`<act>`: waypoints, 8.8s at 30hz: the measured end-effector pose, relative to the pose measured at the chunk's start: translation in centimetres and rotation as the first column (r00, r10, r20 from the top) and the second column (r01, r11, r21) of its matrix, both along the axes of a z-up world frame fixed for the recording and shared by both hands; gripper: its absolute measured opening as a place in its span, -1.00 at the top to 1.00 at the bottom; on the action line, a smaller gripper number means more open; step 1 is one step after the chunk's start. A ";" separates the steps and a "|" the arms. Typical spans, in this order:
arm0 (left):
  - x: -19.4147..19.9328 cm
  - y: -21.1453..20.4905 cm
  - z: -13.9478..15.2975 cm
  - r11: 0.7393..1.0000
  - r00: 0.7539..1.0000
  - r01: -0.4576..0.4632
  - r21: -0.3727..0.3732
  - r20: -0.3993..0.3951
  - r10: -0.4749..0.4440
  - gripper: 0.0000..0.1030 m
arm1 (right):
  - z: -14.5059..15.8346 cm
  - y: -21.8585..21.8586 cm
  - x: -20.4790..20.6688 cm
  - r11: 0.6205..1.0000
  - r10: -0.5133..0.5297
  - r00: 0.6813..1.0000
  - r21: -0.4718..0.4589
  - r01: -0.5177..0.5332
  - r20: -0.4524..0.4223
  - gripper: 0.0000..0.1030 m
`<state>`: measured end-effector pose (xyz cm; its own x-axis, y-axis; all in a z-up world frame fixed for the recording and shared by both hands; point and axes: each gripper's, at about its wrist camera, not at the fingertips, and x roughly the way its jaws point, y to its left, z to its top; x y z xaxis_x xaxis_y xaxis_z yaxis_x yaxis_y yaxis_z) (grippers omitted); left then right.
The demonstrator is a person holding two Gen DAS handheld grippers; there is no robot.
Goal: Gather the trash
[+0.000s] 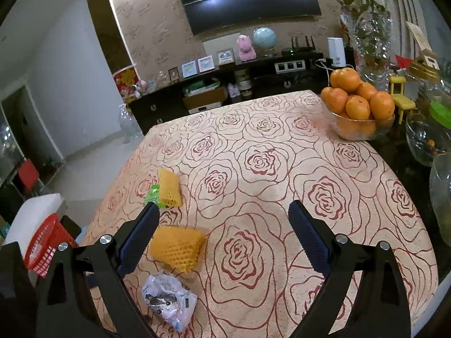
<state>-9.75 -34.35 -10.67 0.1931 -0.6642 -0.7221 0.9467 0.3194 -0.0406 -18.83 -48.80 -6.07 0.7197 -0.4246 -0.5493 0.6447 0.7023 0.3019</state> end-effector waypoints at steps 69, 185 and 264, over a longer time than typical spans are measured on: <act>10.8 14.5 3.3 0.910 0.911 -0.401 -0.104 0.057 0.408 -0.29 | -8.5 6.1 14.1 0.931 0.341 0.884 -0.016 -0.365 -0.318 -0.14; 23.5 32.9 6.3 0.435 0.433 -0.895 -0.098 0.042 0.901 -0.61 | 1.7 29.8 29.8 0.511 0.845 0.509 -0.033 -0.859 -0.164 -0.62; 13.9 16.9 4.3 0.815 0.798 -0.575 -0.073 0.172 0.578 -0.69 | -7.4 0.7 22.9 0.908 0.418 0.874 0.137 -0.396 -0.249 0.31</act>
<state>4.20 -17.49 -6.40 0.6672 -0.4005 -0.6280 0.5794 0.8089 0.0996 4.09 -48.10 -13.44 0.6412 -0.0727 -0.7639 0.3709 0.9009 0.2255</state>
